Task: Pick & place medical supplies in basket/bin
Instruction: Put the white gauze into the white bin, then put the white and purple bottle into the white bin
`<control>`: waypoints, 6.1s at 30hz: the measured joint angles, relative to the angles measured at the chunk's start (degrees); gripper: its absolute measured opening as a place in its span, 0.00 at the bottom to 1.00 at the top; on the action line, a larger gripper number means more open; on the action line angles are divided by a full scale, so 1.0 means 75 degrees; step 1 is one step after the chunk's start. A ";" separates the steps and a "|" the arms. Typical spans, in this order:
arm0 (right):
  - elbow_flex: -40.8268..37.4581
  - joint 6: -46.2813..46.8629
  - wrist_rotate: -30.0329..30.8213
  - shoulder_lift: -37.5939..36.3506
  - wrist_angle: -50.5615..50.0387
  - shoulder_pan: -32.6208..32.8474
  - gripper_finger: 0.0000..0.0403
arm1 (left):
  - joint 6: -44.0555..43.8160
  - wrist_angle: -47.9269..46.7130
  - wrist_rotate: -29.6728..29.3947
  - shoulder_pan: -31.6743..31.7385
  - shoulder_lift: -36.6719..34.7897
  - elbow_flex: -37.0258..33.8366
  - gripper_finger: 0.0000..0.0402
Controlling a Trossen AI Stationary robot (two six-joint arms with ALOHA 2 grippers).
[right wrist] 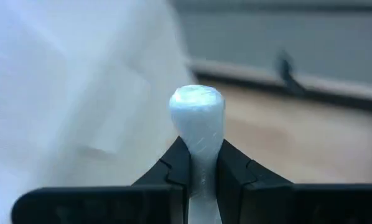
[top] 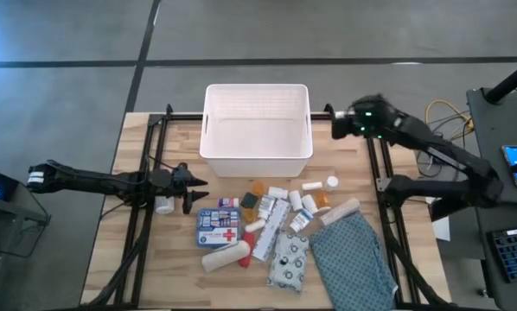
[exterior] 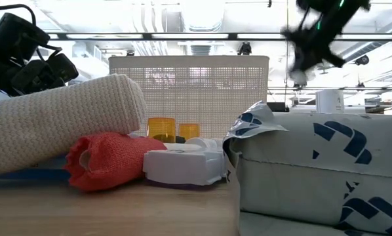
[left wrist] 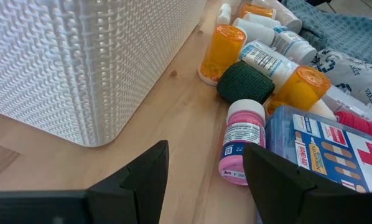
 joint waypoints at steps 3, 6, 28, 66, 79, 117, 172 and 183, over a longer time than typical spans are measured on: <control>0.0316 0.0241 -0.0066 -0.0282 0.0761 0.0571 0.08 | 0.0000 0.0000 0.0001 0.0000 -0.0001 0.0001 0.46; 0.0632 0.0301 -0.0060 -0.0013 0.1108 0.1292 0.08 | -0.0001 0.0000 -0.0002 -0.0002 0.0001 -0.0001 0.46; 0.7116 -0.1249 -0.0029 0.6215 -0.1732 0.2592 0.58 | 0.0000 0.0000 0.0001 -0.0002 -0.0001 0.0001 0.46; 0.9265 -0.1269 0.2633 0.6426 -0.4546 0.3386 0.82 | -0.7351 -0.8652 -0.1186 -0.0370 0.1708 0.4786 0.46; 0.8465 -0.1115 0.2633 0.6427 -0.4538 0.3378 0.82 | -0.8205 -1.0821 -0.0314 -0.0588 0.5375 0.5908 0.46; 0.7685 -0.1676 0.2556 0.6434 -0.4078 0.2634 0.82 | -0.8487 -1.0146 -0.1410 -0.0602 0.6069 0.7028 0.46; 0.7311 -0.1671 0.2476 0.6432 -0.3950 0.2605 0.82 | -0.2822 -0.6971 0.0808 -0.1401 0.5851 0.4722 0.73; 0.7311 -0.1929 0.2484 0.6368 -0.3634 0.2611 0.82 | -0.2825 -0.9111 0.0468 -0.1416 0.5505 0.6668 0.57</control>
